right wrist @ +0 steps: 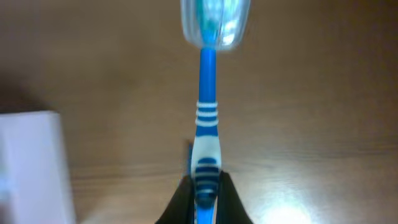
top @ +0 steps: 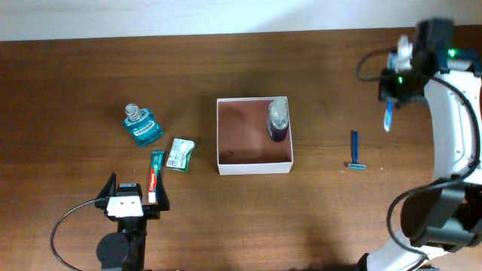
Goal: Pack container
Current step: 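Lift the toothbrush with the right gripper and carry it over the box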
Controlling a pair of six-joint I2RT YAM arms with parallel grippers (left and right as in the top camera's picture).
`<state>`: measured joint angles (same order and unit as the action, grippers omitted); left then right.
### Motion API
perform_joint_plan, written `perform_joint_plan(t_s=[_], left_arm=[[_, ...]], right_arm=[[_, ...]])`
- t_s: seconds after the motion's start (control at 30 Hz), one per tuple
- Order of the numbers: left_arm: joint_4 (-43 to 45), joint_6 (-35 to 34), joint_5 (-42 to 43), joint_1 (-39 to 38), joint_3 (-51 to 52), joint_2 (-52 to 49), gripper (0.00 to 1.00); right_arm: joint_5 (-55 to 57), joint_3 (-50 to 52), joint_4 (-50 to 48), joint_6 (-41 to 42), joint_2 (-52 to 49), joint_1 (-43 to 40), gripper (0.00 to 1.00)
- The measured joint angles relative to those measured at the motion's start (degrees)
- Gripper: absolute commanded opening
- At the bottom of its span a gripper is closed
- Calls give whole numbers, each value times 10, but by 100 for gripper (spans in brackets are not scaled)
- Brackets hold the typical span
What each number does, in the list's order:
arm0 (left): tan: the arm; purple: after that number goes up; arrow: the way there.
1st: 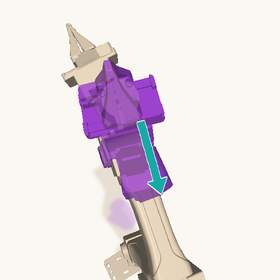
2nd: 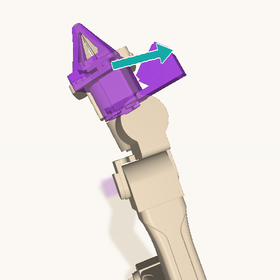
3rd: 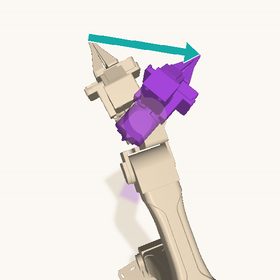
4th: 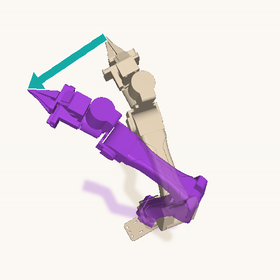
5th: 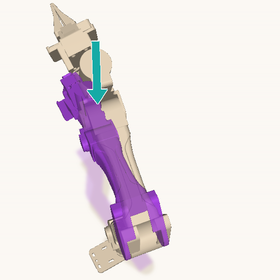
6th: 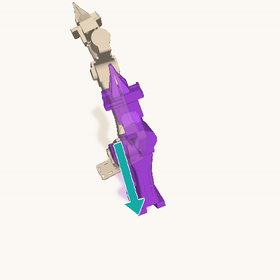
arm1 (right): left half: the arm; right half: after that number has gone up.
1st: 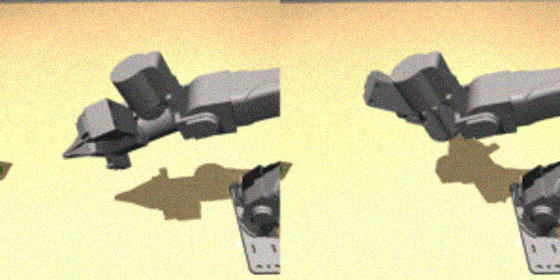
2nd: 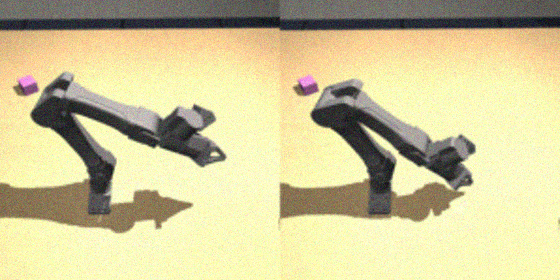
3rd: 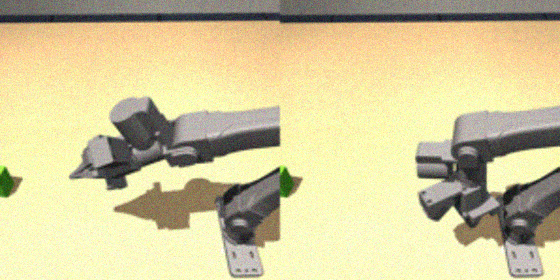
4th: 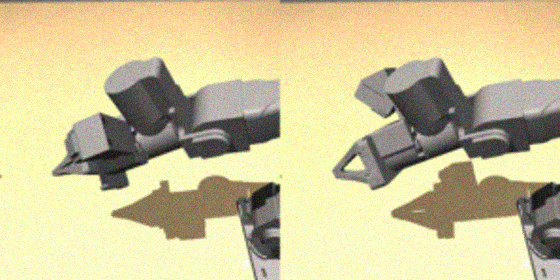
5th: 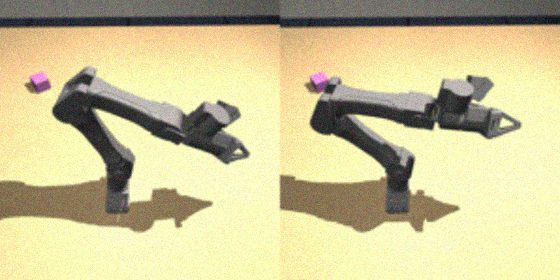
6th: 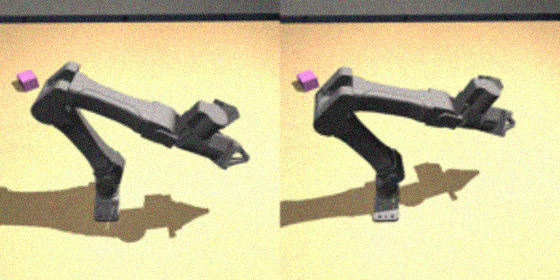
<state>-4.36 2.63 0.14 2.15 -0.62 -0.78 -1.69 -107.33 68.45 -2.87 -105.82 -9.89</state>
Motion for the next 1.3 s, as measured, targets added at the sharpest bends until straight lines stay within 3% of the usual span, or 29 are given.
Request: perform_joint_plan(t_s=[0.2, 0.43, 0.73, 1.03, 1.3], left_arm=[[0, 0, 0, 0, 0, 0, 100], [0, 0, 0, 0, 0, 0, 100], [0, 0, 0, 0, 0, 0, 100], [0, 0, 0, 0, 0, 0, 100], [0, 0, 0, 0, 0, 0, 99]], right_arm=[[-25, -123, 59, 17, 0, 77, 4], [-50, -198, 89, 42, 0, 159, 4], [-75, -204, 65, 46, 0, 276, 4], [-75, -196, 59, 46, -8, 343, 4], [-77, -162, 63, 46, -74, 387, 4]])
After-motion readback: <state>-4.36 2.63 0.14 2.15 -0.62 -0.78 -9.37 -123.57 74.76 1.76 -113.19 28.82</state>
